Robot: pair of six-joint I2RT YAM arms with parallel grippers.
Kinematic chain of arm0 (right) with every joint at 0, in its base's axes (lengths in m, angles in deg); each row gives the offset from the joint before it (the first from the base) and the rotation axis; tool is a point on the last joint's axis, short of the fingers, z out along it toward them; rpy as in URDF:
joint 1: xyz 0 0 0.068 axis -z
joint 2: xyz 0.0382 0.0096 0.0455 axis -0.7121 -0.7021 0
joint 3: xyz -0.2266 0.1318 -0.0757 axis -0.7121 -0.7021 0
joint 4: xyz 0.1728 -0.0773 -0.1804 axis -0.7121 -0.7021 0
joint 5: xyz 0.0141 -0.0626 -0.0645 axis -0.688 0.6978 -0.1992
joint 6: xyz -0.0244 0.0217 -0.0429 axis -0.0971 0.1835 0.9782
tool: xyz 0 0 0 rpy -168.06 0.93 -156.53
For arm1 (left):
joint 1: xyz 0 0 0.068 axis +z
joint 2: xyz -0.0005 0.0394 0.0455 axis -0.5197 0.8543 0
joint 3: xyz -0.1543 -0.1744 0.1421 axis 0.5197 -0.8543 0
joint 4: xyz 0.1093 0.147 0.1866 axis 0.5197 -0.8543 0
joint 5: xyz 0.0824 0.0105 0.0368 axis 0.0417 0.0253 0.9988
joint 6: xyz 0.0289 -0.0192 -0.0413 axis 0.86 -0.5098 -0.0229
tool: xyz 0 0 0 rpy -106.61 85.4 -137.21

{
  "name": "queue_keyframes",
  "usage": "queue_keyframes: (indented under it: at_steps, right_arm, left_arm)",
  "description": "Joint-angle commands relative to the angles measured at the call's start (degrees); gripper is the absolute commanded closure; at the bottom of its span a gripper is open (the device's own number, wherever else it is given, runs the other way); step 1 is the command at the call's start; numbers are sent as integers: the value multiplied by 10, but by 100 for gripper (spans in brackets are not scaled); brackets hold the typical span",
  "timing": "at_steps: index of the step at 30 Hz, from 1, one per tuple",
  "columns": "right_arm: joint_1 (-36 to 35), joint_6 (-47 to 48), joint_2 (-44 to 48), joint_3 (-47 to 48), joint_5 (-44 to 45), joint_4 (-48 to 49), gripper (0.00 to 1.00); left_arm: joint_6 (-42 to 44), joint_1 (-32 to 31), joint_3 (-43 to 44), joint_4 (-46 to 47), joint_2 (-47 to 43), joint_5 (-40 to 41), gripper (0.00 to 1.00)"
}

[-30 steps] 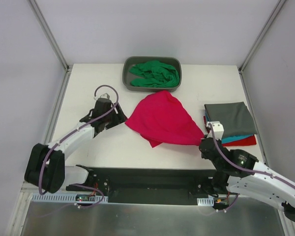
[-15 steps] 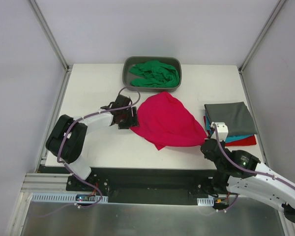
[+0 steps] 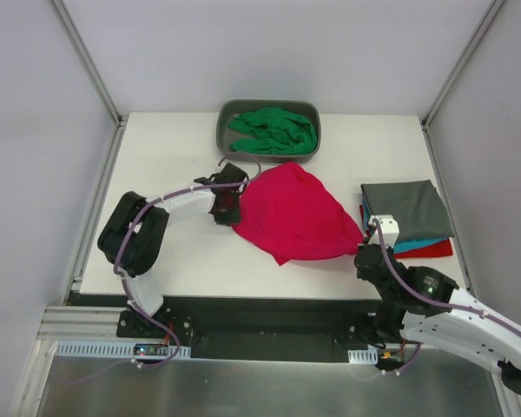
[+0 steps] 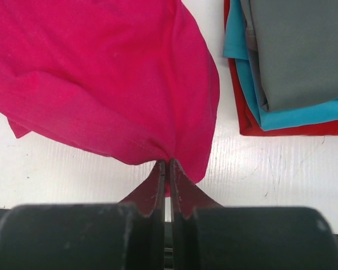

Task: Fold and stack the t-shirts
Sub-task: Flatten out the tshirt

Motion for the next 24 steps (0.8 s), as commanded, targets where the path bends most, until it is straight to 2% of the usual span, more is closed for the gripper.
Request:
queue_keyframes:
  at_steps: [1, 3, 5, 9, 14, 20, 24]
  right_arm:
    - [2, 12, 3, -7, -5, 20, 99]
    - [2, 15, 1, -6, -4, 22, 99]
    - [2, 20, 0, -3, -3, 23, 99]
    - [2, 40, 0, 18, 11, 25, 99]
    - [2, 140, 5, 87, 9, 85, 99]
    - [3, 289, -17, 245, -46, 187, 99]
    - [3, 366, -41, 351, -160, 243, 99]
  left_arm:
    - [12, -8, 12, -34, 25, 14, 83]
    - [17, -8, 20, -35, 20, 29, 100]
    - [8, -8, 7, -35, -21, 66, 100]
    - [6, -8, -34, -22, -169, 139, 100]
    - [44, -11, -21, 4, -360, 129, 100]
    - [102, -11, 76, 35, -512, 128, 100]
    - [144, -11, 179, 37, -542, 129, 100]
